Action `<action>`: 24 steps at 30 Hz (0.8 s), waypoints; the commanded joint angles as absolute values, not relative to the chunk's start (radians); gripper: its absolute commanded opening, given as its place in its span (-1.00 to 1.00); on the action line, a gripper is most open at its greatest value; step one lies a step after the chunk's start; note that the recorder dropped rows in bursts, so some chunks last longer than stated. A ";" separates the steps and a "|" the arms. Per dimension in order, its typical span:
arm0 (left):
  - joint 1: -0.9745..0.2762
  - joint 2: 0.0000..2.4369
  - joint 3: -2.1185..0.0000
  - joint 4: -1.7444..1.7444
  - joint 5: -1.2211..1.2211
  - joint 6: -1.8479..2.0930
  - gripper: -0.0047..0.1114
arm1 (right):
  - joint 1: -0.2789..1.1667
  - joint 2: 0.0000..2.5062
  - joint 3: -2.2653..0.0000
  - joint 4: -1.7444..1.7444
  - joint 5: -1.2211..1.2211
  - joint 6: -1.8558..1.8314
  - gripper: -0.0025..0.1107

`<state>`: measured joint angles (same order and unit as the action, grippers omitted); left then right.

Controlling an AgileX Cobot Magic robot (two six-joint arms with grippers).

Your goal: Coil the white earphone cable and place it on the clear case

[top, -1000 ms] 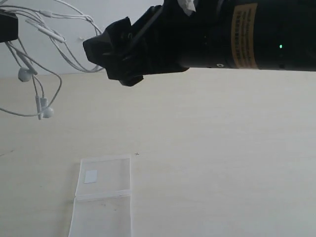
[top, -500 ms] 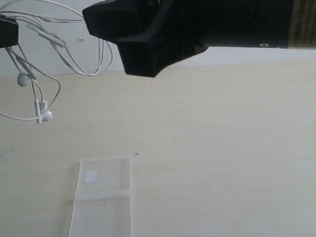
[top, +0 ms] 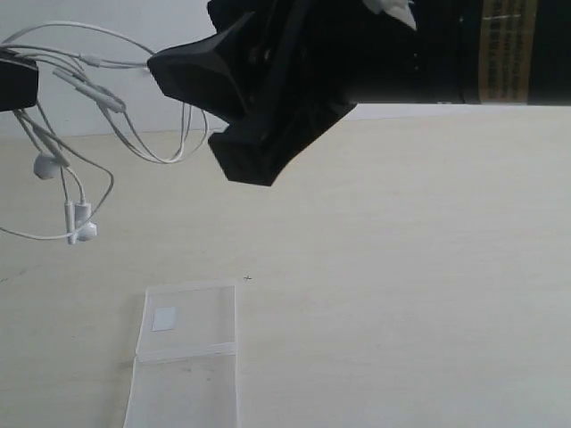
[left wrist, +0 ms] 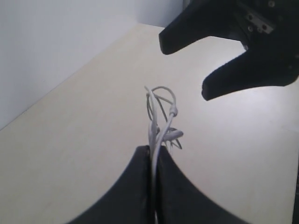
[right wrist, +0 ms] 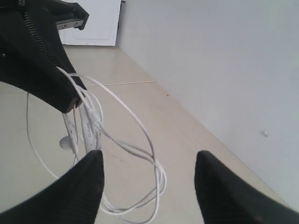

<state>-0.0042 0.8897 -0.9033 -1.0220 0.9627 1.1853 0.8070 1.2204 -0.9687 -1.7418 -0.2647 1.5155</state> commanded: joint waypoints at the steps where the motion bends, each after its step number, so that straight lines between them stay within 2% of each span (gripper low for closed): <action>1: 0.000 0.885 -0.910 -1.027 1.006 1.175 -0.92 | 0.801 1.233 -0.976 -1.744 -0.244 1.579 0.02; 5: 0.000 0.885 -0.910 -0.959 1.030 1.144 -0.92 | 0.801 1.202 -0.976 -1.744 -0.151 1.633 -0.03; 12: 0.000 0.884 -0.910 -0.919 1.046 1.116 -0.92 | 0.801 1.116 -0.973 -1.711 0.148 1.778 -0.17; 20: 0.000 0.903 -0.895 -0.921 1.103 1.090 -0.92 | 0.801 1.081 -0.973 -1.526 0.494 1.741 -0.52; 24: 0.000 0.901 -0.833 -0.930 1.103 1.092 -0.92 | 0.801 1.081 -0.973 -1.467 0.578 1.655 -0.56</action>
